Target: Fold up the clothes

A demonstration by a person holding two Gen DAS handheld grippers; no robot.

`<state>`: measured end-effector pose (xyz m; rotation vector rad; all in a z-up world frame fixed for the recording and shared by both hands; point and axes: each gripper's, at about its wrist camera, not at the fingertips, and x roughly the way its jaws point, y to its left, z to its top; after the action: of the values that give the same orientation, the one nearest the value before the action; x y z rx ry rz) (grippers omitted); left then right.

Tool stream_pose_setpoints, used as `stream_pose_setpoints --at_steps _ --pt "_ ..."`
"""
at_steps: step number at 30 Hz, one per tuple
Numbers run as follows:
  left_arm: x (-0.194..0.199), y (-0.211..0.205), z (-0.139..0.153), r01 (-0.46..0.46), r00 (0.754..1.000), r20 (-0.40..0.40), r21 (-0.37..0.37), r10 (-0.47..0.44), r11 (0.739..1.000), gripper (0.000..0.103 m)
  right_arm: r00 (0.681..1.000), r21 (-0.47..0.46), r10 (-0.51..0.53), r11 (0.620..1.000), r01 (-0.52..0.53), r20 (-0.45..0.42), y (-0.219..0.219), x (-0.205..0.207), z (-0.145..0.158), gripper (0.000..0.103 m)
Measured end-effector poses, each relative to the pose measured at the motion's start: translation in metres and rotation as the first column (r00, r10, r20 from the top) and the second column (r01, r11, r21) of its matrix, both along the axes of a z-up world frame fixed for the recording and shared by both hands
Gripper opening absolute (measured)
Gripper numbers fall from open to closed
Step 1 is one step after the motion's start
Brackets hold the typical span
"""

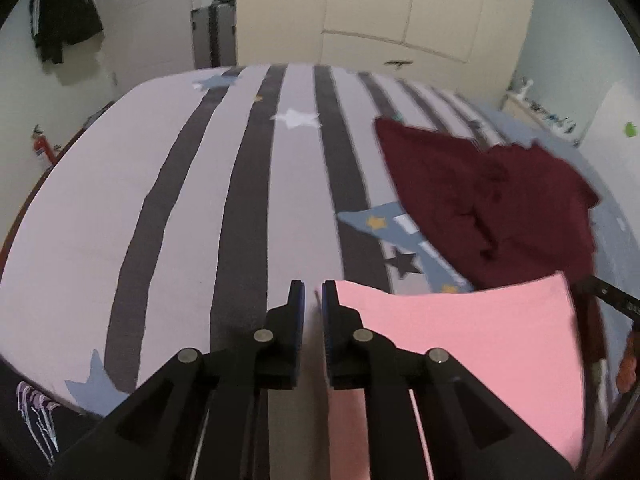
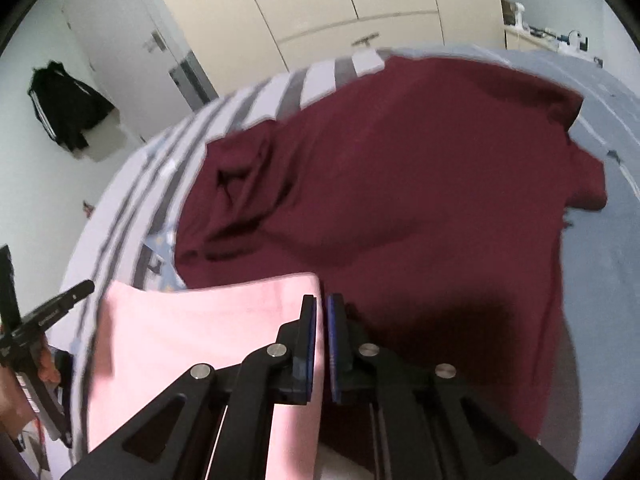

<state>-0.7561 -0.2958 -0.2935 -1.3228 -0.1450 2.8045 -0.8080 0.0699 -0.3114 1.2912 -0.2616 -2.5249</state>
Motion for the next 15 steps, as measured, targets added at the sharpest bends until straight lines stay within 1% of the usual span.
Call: stream_pose_setpoints --at_steps 1,4,5,7,11,13,15 --pt "0.01 0.001 0.005 0.026 1.0 -0.012 0.003 -0.026 1.0 0.006 1.0 0.003 0.016 1.0 -0.016 -0.02 0.001 0.006 0.007 0.008" --pt "0.046 0.008 0.011 0.084 0.996 -0.019 0.019 -0.084 0.996 0.006 0.989 0.063 0.122 0.991 -0.116 -0.085 -0.007 0.045 0.023 0.008" --pt "0.06 0.011 0.012 0.102 0.995 -0.019 0.025 -0.102 0.994 0.006 0.984 0.079 0.154 0.986 -0.147 -0.094 -0.011 0.059 0.025 0.008" --pt "0.096 0.017 0.013 0.115 0.993 -0.019 0.066 -0.114 0.991 0.006 0.973 0.092 0.207 0.976 -0.198 -0.1 -0.018 0.087 0.027 0.008" --pt "0.165 0.027 0.01 0.109 0.994 -0.004 0.146 -0.109 0.983 0.006 0.951 0.069 0.297 0.954 -0.291 -0.086 -0.031 0.168 0.021 0.008" --pt "0.202 0.035 0.008 0.108 0.994 0.014 0.184 -0.113 0.977 0.006 0.946 0.035 0.316 0.949 -0.314 -0.065 -0.034 0.203 0.017 0.008" --pt "0.233 0.045 0.001 0.116 0.991 0.039 0.187 -0.126 0.975 0.006 0.945 0.005 0.325 0.946 -0.325 -0.035 -0.036 0.235 0.01 0.008"
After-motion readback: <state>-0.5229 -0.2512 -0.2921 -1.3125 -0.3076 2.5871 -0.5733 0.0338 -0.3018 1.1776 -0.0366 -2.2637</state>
